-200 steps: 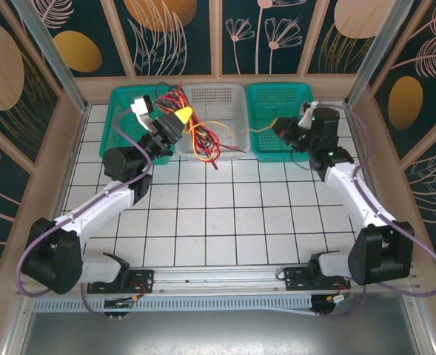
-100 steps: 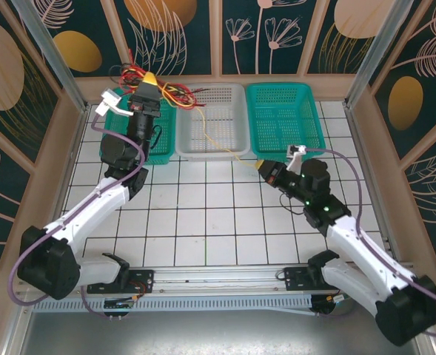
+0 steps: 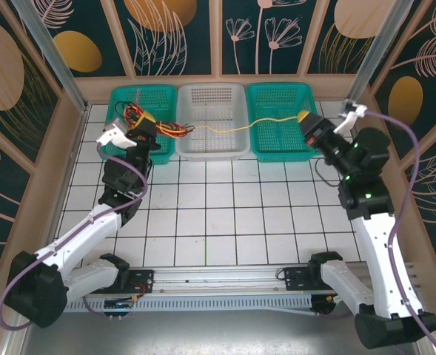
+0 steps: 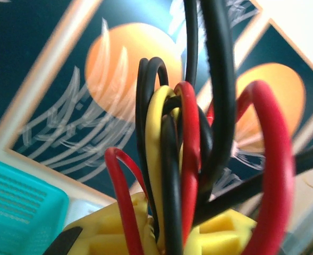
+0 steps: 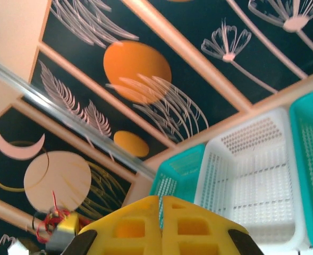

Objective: Untangle the cables

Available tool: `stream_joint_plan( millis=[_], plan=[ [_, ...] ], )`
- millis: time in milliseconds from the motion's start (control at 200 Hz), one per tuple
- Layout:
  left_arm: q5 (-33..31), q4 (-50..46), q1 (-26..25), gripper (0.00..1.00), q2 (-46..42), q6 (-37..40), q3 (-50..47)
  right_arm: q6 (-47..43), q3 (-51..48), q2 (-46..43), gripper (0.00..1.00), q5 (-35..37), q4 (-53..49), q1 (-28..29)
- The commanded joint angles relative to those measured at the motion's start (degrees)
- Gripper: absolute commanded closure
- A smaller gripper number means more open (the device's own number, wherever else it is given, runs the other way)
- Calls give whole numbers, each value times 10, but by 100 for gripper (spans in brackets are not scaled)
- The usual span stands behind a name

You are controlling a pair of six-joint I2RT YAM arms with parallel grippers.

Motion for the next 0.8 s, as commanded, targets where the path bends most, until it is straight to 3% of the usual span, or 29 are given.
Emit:
stream_joint_plan(
  millis=[0, 75, 145, 330, 485, 626, 796],
  plan=[
    [82, 1, 11, 100, -28, -55, -48, -23, 53, 32, 100, -3, -29, -58],
    [125, 5, 4, 100, -40, -82, -75, -21, 59, 51, 100, 1, -45, -78],
    [127, -13, -9, 100, -52, -83, -97, -6, 48, 59, 100, -14, -42, -93],
    [39, -111, -18, 100, -93, -109, -118, 23, 1, 51, 100, -66, 0, -88],
    [-22, -193, -18, 100, -84, -156, -97, -8, 1, 30, 100, -45, -45, -81],
    [-35, -237, -18, 100, -61, -202, -91, -18, 24, 24, 100, -28, -76, -96],
    [-102, -314, -21, 100, -65, -262, -83, 20, 4, 16, 100, -65, -41, -98]
  ],
)
